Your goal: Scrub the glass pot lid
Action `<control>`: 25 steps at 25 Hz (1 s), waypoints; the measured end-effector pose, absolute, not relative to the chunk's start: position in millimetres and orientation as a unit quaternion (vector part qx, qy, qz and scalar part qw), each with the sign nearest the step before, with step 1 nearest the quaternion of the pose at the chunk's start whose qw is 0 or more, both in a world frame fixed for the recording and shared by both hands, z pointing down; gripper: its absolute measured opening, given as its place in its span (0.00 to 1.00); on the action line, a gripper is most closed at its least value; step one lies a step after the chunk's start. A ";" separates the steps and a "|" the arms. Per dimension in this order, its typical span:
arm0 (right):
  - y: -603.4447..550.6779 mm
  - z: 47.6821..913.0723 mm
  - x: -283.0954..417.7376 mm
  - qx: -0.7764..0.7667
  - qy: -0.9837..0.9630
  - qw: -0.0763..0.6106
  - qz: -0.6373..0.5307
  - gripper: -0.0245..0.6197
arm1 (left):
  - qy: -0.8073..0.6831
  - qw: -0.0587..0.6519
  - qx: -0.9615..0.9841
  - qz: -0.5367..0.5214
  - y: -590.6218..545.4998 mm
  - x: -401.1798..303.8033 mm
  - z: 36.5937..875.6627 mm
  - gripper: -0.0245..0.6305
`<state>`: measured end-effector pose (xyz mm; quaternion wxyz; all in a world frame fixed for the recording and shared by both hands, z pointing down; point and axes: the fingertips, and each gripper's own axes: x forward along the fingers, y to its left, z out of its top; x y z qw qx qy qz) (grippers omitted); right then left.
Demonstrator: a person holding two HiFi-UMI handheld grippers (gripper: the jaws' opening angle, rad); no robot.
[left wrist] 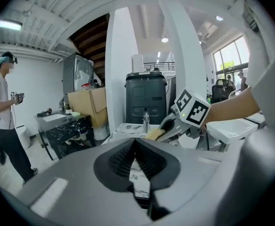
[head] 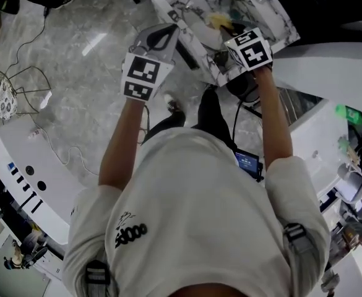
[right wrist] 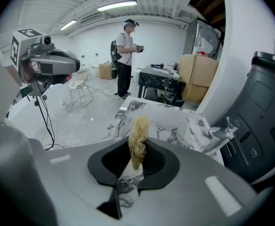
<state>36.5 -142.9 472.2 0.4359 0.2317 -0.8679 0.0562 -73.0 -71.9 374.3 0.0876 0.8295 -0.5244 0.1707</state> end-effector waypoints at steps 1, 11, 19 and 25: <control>-141.9 462.1 35.5 0.240 -0.871 0.426 0.050 0.11 | -0.525 0.081 0.830 0.168 -71.1 -74.7 368.6 0.05; -133.6 353.3 23.6 0.311 -0.901 0.304 0.000 0.11 | -0.542 0.020 0.829 0.136 -66.8 -94.6 308.4 0.05; -106.8 277.3 15.4 0.336 -0.912 0.230 -0.055 0.11 | -0.553 -0.042 0.823 0.122 -52.5 -106.1 256.3 0.05; -88.2 235.1 7.3 0.334 -0.918 0.196 -0.087 0.11 | -0.558 -0.075 0.819 0.105 -42.8 -112.9 222.9 0.05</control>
